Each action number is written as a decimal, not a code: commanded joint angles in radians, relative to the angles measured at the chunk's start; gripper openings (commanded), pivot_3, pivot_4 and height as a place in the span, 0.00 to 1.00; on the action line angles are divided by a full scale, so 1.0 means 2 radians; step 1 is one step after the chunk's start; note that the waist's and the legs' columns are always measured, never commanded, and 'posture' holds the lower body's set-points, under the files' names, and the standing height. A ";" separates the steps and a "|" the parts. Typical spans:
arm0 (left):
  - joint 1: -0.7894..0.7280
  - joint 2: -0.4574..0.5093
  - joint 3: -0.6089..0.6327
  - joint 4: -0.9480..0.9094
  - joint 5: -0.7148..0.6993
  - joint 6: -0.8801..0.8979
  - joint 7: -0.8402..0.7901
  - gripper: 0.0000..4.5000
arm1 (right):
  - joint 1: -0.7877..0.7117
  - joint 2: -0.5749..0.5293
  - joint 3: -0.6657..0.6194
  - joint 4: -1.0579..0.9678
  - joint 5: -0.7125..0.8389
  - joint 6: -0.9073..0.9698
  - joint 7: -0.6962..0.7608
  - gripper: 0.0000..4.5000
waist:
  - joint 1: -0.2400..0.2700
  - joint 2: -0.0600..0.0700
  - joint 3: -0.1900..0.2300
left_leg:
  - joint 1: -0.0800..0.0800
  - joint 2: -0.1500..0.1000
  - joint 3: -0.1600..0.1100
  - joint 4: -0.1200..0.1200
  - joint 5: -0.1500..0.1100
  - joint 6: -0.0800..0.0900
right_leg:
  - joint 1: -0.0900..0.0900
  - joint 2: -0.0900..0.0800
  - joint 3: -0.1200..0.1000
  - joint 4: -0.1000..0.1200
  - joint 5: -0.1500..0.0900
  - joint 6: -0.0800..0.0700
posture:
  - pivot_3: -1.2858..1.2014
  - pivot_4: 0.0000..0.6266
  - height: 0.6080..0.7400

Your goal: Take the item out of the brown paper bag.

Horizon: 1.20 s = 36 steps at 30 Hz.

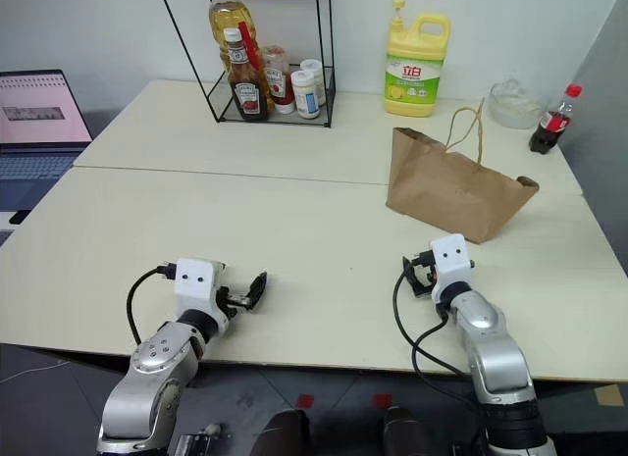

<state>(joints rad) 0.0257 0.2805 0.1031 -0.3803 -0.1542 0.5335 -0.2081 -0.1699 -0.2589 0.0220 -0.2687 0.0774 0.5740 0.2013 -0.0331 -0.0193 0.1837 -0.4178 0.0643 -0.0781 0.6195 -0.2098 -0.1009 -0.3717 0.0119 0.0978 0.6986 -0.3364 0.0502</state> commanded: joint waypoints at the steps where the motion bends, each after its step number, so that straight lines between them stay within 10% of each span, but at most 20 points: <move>1: -0.006 0.002 -0.004 -0.004 0.004 -0.007 -0.001 0.99 | 0.004 -0.004 -0.010 -0.027 -0.003 -0.006 -0.003 1.00 | 0.000 0.000 0.000 | 0.000 0.000 0.000 0.000 0.000 0.000 | 0.000 0.000 0.000 0.000 0.000 0.000 | 0.52 0.24 1.00; 16: -0.046 0.006 -0.016 0.017 -0.010 -0.010 -0.033 0.99 | 0.002 -0.011 -0.023 -0.050 -0.011 -0.009 -0.011 1.00 | 0.000 0.000 0.000 | 0.000 0.000 0.000 0.000 0.000 0.000 | 0.000 0.000 0.000 0.000 0.000 0.000 | 0.52 0.24 1.00; 36: -0.350 0.168 -0.064 0.105 -0.156 0.051 -0.375 0.99 | -0.226 -0.122 -0.120 0.054 0.069 0.051 0.074 1.00 | -0.003 0.000 0.001 | 0.000 0.000 0.000 0.000 0.000 0.000 | 0.000 0.000 0.000 0.000 0.000 0.000 | 0.52 0.24 1.00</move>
<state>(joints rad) -0.6411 0.6011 -0.0247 -0.1802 -0.4409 0.6331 -0.9140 -0.5779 -0.4828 -0.1910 -0.2037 0.1923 0.6775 0.3280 -0.0385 -0.0189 0.1848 -0.4181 0.0642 -0.0779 0.6192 -0.2097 -0.1008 -0.3721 0.0123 0.0972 0.6980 -0.3363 0.0502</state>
